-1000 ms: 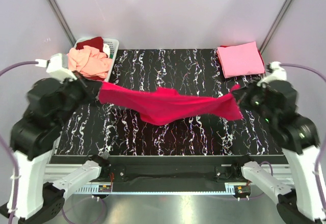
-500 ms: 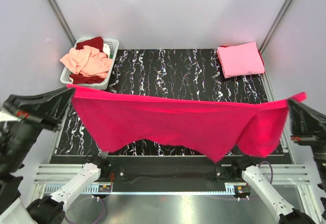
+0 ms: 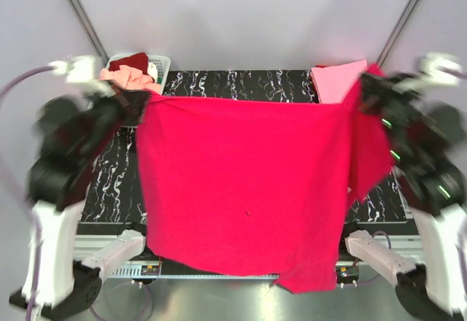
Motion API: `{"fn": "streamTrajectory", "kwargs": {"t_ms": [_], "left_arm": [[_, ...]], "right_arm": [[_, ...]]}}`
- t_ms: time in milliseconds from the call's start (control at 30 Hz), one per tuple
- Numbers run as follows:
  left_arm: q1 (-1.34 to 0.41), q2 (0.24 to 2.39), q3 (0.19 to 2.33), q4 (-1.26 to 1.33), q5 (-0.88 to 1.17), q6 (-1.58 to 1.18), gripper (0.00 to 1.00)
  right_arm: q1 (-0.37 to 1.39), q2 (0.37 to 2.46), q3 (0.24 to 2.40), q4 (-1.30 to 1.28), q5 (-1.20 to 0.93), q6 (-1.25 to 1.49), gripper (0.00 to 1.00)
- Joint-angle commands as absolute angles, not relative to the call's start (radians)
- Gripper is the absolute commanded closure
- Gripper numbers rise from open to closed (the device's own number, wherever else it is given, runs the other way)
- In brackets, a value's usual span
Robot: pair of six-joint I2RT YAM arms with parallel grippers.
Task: Fold and stack the t-shirts
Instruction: Flatten the tshirt out
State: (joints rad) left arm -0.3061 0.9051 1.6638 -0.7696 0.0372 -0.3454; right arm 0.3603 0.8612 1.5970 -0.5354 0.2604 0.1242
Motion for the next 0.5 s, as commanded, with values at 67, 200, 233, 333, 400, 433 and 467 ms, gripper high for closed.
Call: {"fn": "streamTrajectory", "kwargs": {"t_ms": [67,200,233,333,400,433,467], "left_arm": [[-0.252,1.195,1.450,-0.766,-0.164,-0.394,0.95],[-0.140,1.483,1.468,-0.751,-0.118,-0.413,0.57],[-0.134,1.576,1.538,-0.773,-0.103,-0.417,0.53],[-0.133,1.588,1.591,-0.793,-0.085,-0.426,0.33],[-0.138,1.543,1.577,-0.772,-0.086,-0.430,0.19],[-0.140,1.496,1.545,-0.764,-0.089,-0.431,0.12],[-0.140,1.474,1.528,-0.761,-0.089,-0.433,0.10]], "right_arm": [[0.362,1.285,1.477,-0.384,0.440,0.104,1.00],[0.354,1.709,1.840,-0.537,0.442,0.098,0.01],[0.354,1.867,1.950,-0.616,0.442,0.106,0.00],[0.356,1.989,2.219,-0.793,0.387,0.127,0.00],[0.356,1.965,2.180,-0.789,0.342,0.140,0.00],[0.356,1.903,2.133,-0.767,0.333,0.153,0.00],[0.356,1.867,2.078,-0.746,0.328,0.156,0.00]]}}
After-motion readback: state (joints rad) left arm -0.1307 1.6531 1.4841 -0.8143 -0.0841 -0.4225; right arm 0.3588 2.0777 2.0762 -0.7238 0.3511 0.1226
